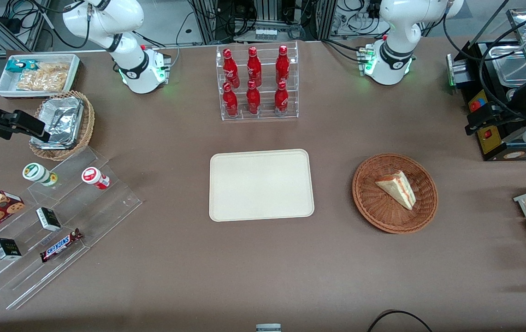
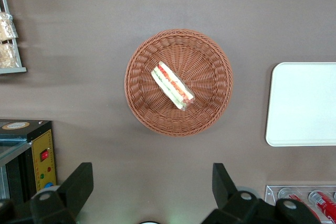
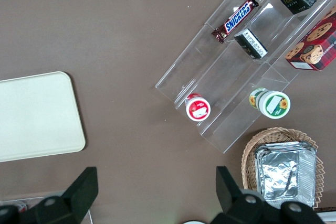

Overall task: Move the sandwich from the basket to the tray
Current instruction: 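Move the left gripper over the wrapped sandwich in the wicker basket, then lower the left gripper onto the wrapped sandwich and close it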

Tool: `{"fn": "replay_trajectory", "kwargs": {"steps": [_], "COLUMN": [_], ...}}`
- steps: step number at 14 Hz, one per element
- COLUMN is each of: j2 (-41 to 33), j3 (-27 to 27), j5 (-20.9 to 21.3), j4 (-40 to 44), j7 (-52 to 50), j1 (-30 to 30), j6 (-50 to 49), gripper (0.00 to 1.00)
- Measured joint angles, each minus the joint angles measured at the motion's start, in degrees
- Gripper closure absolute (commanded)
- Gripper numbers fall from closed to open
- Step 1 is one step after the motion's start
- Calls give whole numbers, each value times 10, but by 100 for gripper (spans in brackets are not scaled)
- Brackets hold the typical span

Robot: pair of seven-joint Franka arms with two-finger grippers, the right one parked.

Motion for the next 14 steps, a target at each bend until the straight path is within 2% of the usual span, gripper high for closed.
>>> {"fn": "replay_trajectory", "kwargs": {"steps": [3,7,11,14], "j2": [1,16,34,43], "j3": [0,0,-6,-12], "j5": [21,26,26,26], "j4": [0,-36,-156,-236], "j7": [1,-9,-92,-234], "j1": [1,1,0,-3], "j6": [-3,9,159,276], "gripper": [0,0,0,0]}}
